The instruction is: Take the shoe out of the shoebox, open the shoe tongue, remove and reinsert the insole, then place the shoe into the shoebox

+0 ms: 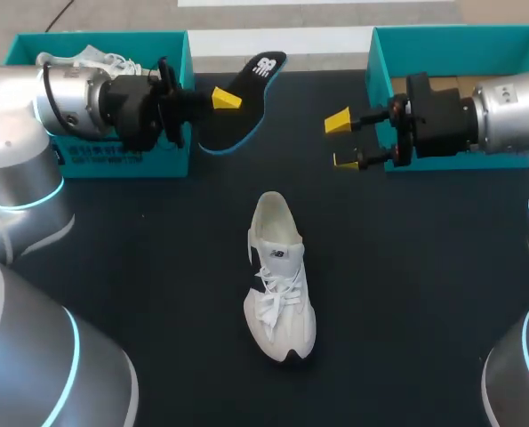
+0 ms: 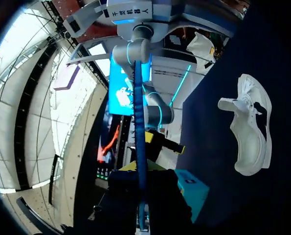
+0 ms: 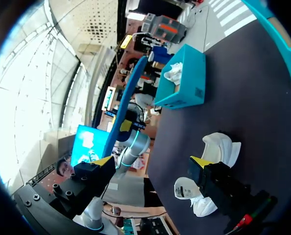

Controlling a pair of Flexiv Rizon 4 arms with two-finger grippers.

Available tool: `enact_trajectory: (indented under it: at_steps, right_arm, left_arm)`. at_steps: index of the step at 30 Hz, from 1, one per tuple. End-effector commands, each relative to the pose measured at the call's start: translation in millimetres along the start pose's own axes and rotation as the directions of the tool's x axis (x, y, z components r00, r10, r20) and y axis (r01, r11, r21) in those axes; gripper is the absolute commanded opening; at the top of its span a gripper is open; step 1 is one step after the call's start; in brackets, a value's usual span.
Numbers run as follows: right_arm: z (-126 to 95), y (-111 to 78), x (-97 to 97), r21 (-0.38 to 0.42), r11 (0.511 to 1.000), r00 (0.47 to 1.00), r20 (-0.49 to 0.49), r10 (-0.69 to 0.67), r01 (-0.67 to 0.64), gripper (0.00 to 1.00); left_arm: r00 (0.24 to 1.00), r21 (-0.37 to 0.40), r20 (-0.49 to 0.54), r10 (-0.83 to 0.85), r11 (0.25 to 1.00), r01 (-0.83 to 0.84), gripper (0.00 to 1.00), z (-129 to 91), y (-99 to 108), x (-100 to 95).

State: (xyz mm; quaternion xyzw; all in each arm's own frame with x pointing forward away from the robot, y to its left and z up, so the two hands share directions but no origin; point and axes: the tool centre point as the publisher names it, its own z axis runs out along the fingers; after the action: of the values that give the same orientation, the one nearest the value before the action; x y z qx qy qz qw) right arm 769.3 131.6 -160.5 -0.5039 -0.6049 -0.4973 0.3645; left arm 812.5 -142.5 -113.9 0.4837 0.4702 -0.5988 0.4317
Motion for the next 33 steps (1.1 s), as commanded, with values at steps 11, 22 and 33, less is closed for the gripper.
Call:
enact_trajectory:
  at_steps: [11,22,33]
  right_arm:
    - [2.3,0.2,0.2,-0.001,1.0,1.0,0.002,0.001,-0.001,1.0]
    - [28.5,6.2,-0.7,-0.018,1.0,1.0,-0.029,-0.008,0.008,1.0]
    - [54.5,14.6,5.7,0.035,0.999,0.997,-0.069,-0.022,0.024,0.69]
  left_arm:
    - [0.999,-0.059,-0.033,0.04,0.997,-0.042,0.0,-0.3,1.8,5.7]
    - [0.972,-0.082,-0.129,0.195,0.975,-0.207,0.0,3.9,6.7,24.9]
    - [0.947,-0.132,-0.148,0.285,0.943,-0.305,0.0,14.1,18.5,46.2]
